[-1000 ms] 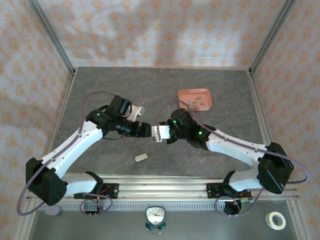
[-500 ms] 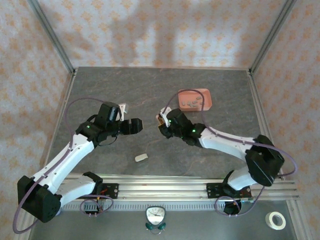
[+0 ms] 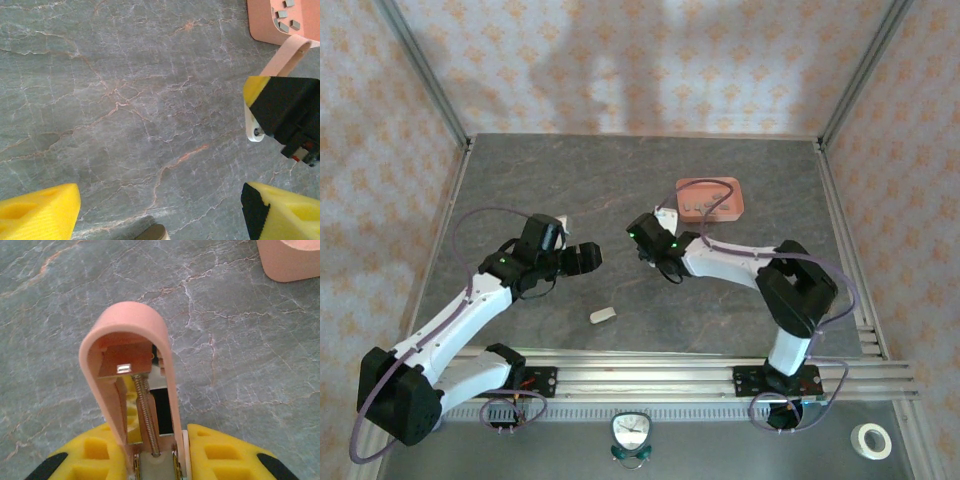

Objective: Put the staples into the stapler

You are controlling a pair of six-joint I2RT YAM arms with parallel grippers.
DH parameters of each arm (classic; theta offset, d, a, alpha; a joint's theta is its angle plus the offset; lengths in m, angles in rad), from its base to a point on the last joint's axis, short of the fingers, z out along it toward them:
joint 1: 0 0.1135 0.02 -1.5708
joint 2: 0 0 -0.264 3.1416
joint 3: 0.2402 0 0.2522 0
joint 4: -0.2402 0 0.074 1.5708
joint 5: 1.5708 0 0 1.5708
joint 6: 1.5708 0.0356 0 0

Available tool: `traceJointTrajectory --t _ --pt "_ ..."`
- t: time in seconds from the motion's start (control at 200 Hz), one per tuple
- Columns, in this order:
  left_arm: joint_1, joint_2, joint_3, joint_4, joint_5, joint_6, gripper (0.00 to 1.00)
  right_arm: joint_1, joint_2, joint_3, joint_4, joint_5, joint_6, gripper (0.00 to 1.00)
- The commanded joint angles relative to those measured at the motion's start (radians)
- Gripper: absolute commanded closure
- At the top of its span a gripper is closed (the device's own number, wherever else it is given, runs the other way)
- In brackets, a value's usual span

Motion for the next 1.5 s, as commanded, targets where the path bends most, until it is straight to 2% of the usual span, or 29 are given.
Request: traceJointTrajectory --t 0.0,0.24,0.511,0.626,0.731,0.811,0.981,1.221,1.391,1.496 --pt "0.011 -0.017 -0.017 0.038 -0.033 -0.016 0.15 0.011 0.053 0.063 -0.060 0.095 0.074 0.85" --pt "0.014 -0.010 -0.030 0.040 -0.030 -0.016 0.15 0.013 0.171 0.159 -0.142 0.090 0.112 0.82" --pt "0.017 -0.015 -0.035 0.037 -0.033 -0.017 0.15 0.014 0.200 0.170 -0.147 0.077 0.116 0.73" --pt "0.017 -0.015 -0.036 0.037 -0.032 -0.014 0.15 0.014 0.199 0.177 -0.145 0.057 0.103 0.63" --pt "0.017 -0.017 -0.037 0.036 -0.032 -0.015 0.15 0.014 0.171 0.175 -0.151 0.054 0.088 0.50" --pt "0.018 -0.019 -0.039 0.034 -0.031 -0.016 0.15 0.015 0.130 0.166 -0.160 0.055 0.069 0.45" --pt "0.017 -0.033 -0.042 0.014 -0.027 -0.023 0.15 0.021 -0.017 0.098 -0.138 0.035 -0.021 0.44" --pt "0.021 -0.057 -0.084 0.009 0.000 -0.088 0.15 0.027 -0.191 -0.050 -0.056 -0.150 -0.303 0.43" --pt "0.020 -0.082 -0.145 0.051 0.020 -0.139 0.15 0.026 -0.169 0.008 -0.227 -0.136 -0.248 0.44" --pt "0.020 -0.087 -0.164 0.078 0.029 -0.153 0.15 0.016 -0.147 0.017 -0.238 -0.181 -0.154 0.44"
